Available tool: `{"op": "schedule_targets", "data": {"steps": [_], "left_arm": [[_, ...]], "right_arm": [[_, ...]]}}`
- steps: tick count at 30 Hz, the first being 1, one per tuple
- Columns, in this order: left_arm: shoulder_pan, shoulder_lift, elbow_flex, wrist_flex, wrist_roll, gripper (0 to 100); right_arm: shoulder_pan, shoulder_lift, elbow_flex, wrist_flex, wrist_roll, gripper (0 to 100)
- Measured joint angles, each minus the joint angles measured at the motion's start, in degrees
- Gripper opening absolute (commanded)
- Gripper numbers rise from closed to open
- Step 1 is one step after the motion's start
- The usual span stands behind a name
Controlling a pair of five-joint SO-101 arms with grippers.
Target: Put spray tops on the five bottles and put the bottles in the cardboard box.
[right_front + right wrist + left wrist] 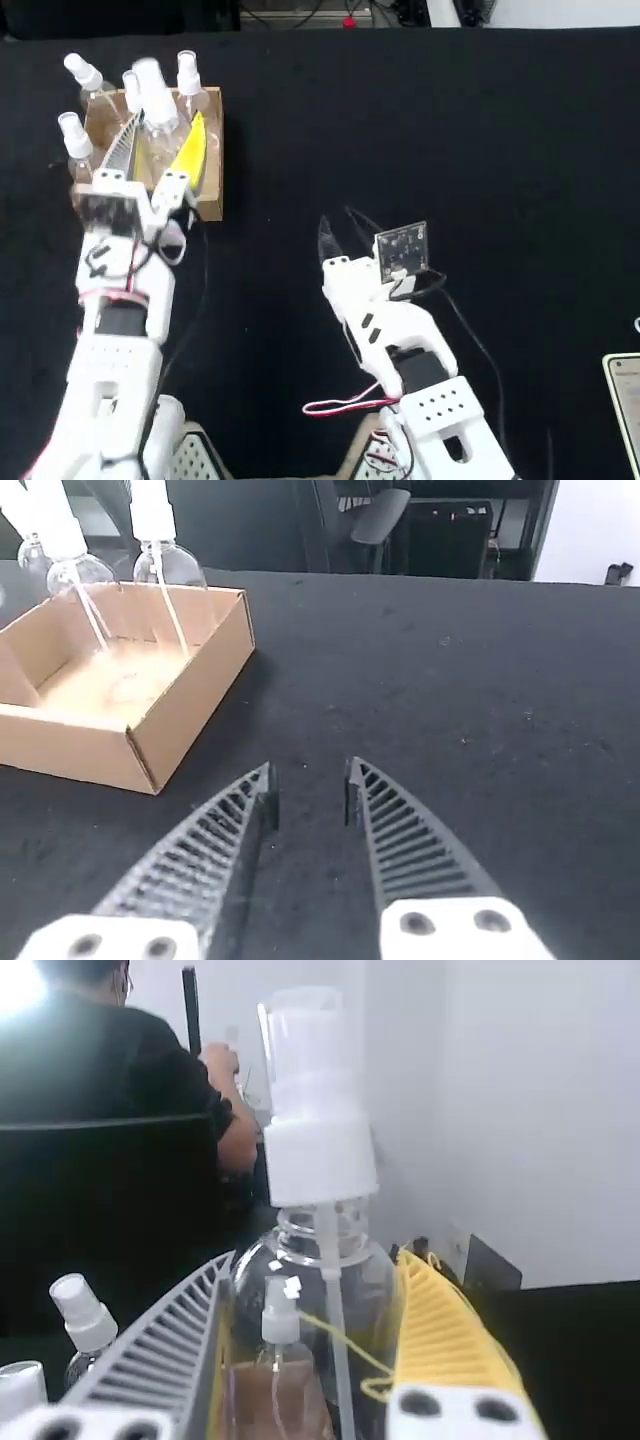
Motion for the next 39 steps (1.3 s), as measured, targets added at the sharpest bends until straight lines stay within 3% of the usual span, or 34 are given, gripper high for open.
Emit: {"op": "schedule_targets", "data": {"steps": [6, 14, 17, 24, 33, 39], "left_arm": [[-0.44, 16.44, -7.3, 0.0, 0.0, 4], [-0.35, 21.45, -7.56, -1.14, 0.0, 4], [-0.35, 22.15, -7.56, -7.38, 0.0, 4], [-0.62, 29.71, -2.2, -32.88, 0.0, 4], [-1.93, 43.6, -4.48, -38.51, -0.09, 4], [-1.93, 48.44, -4.75, -47.74, -0.09, 4]], "right_arm": [[0.0, 0.0, 0.0, 0.0, 0.0, 11.0], [-0.44, 0.0, 0.0, 0.0, 2.81, 11.0], [-1.93, 0.0, 0.0, 0.0, 4.31, 11.0], [-2.29, 0.0, 0.0, 0.0, 4.84, 11.0], [-2.29, 0.0, 0.0, 0.0, 4.84, 11.0], [-2.29, 0.0, 0.0, 0.0, 4.84, 11.0]]}}
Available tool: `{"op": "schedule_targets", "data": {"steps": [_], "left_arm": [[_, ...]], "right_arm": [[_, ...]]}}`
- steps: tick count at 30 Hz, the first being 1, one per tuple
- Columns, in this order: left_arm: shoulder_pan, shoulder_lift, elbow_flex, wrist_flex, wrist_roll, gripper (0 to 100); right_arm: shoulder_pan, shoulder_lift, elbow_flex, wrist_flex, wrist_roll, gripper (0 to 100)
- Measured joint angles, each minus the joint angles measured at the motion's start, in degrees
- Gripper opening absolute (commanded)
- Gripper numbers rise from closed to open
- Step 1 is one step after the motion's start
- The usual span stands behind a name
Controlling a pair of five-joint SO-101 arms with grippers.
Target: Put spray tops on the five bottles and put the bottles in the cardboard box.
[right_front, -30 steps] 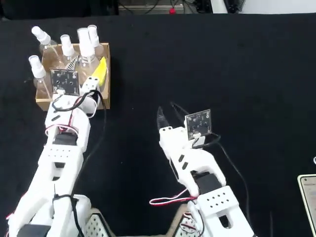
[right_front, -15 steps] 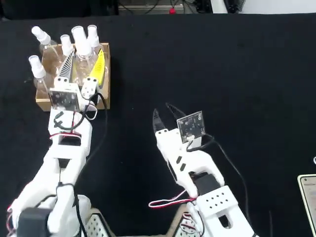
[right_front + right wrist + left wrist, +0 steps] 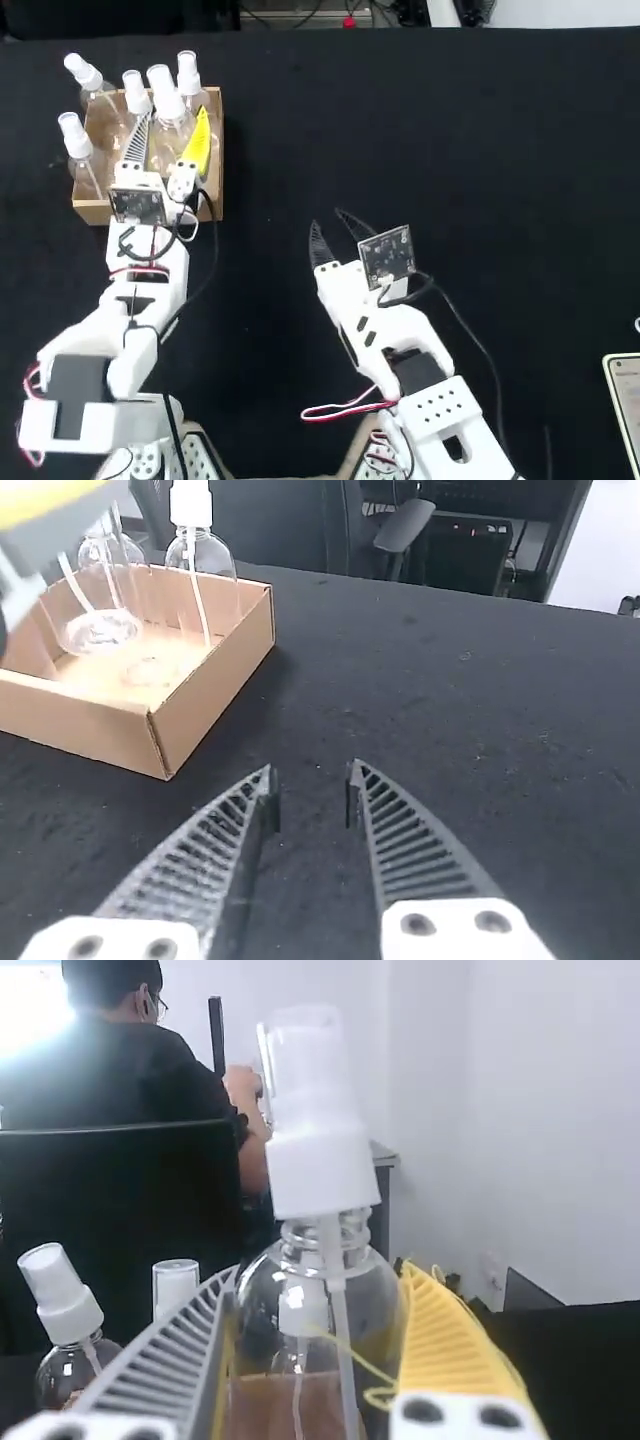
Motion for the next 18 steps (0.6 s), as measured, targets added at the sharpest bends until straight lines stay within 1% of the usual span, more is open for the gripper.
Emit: {"op": "schedule_targets", "data": {"steps": [10, 18], "left_arm": [[0.0, 13.71, -2.81, -9.85, 0.0, 4], [0.0, 21.89, -6.95, -10.73, 0.0, 4]], "right_arm": [[0.0, 0.0, 0.0, 0.0, 0.0, 11.0], [0.0, 0.0, 0.0, 0.0, 0.0, 11.0]]}}
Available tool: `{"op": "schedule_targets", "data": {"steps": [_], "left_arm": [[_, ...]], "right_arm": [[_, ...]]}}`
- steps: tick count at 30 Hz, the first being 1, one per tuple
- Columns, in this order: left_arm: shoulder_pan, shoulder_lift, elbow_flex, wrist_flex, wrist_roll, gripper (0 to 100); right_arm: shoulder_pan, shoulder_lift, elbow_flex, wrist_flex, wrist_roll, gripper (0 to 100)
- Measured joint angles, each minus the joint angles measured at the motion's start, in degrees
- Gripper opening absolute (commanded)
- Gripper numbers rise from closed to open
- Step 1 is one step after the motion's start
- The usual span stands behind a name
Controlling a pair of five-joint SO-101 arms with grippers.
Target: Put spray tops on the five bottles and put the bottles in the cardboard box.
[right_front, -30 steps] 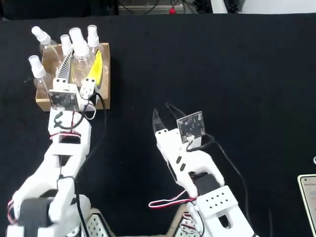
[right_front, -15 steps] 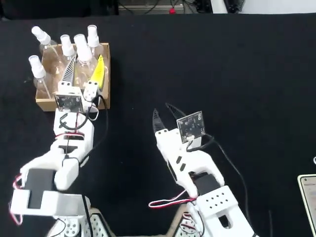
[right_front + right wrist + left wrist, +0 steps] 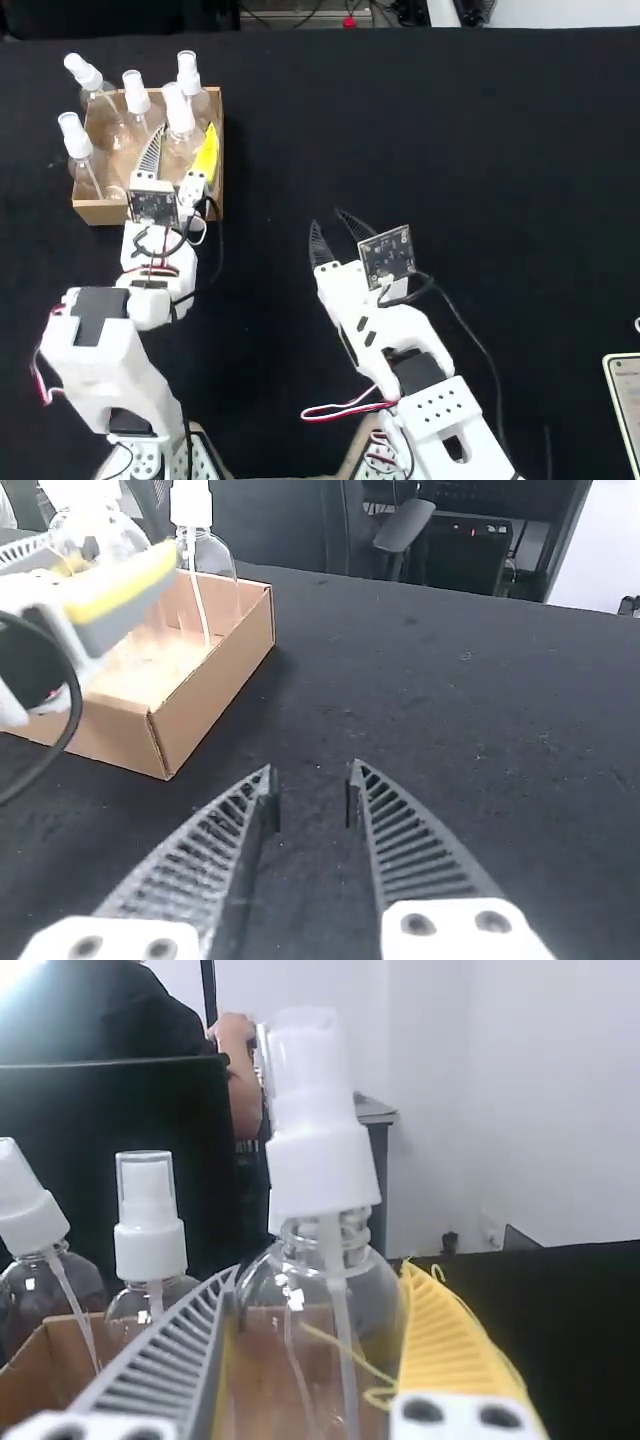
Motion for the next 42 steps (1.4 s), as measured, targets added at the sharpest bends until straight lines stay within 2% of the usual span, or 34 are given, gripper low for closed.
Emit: {"op": "schedule_targets", "data": {"steps": [42], "left_arm": [[1.67, 7.65, -1.14, -0.18, 0.0, 4]], "right_arm": [[0.0, 0.0, 0.0, 0.0, 0.0, 11.0]]}}
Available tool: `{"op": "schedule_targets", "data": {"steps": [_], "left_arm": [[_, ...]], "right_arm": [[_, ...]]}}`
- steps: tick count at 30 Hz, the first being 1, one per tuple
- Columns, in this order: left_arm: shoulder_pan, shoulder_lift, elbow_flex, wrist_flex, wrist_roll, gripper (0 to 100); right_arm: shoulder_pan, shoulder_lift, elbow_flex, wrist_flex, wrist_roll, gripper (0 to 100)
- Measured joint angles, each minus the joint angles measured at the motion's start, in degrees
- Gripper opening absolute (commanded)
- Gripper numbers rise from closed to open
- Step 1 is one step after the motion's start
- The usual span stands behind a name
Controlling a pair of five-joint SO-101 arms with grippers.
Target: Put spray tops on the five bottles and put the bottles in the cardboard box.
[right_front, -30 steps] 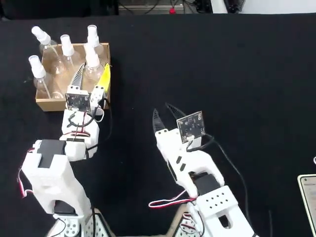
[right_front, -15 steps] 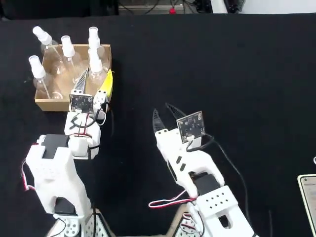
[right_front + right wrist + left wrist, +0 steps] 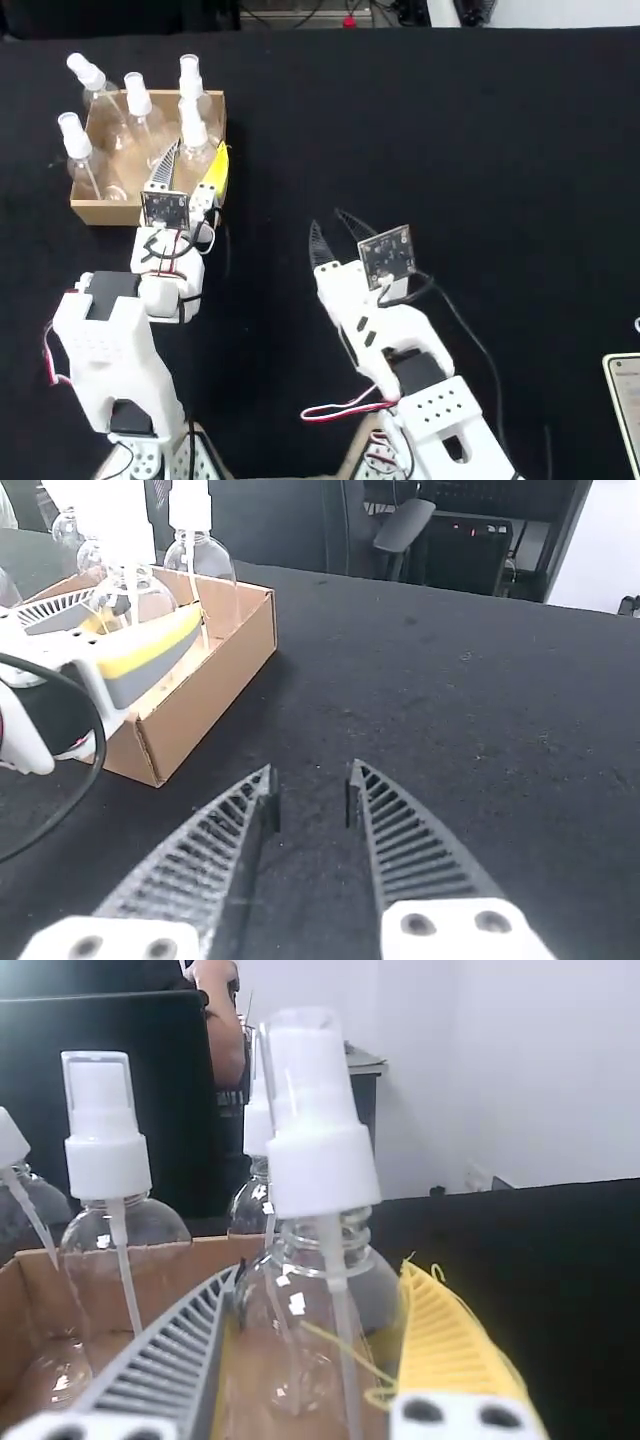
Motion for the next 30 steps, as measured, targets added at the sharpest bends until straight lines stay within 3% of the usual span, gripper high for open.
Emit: {"op": "schedule_targets", "data": {"steps": [23, 30], "left_arm": [[-0.09, 0.0, 0.0, 0.0, 0.0, 4], [-3.52, 0.0, 0.18, 0.0, 0.0, 4]], "right_arm": [[0.0, 0.0, 0.0, 0.0, 0.0, 11.0], [0.0, 0.0, 0.0, 0.0, 0.0, 11.0]]}}
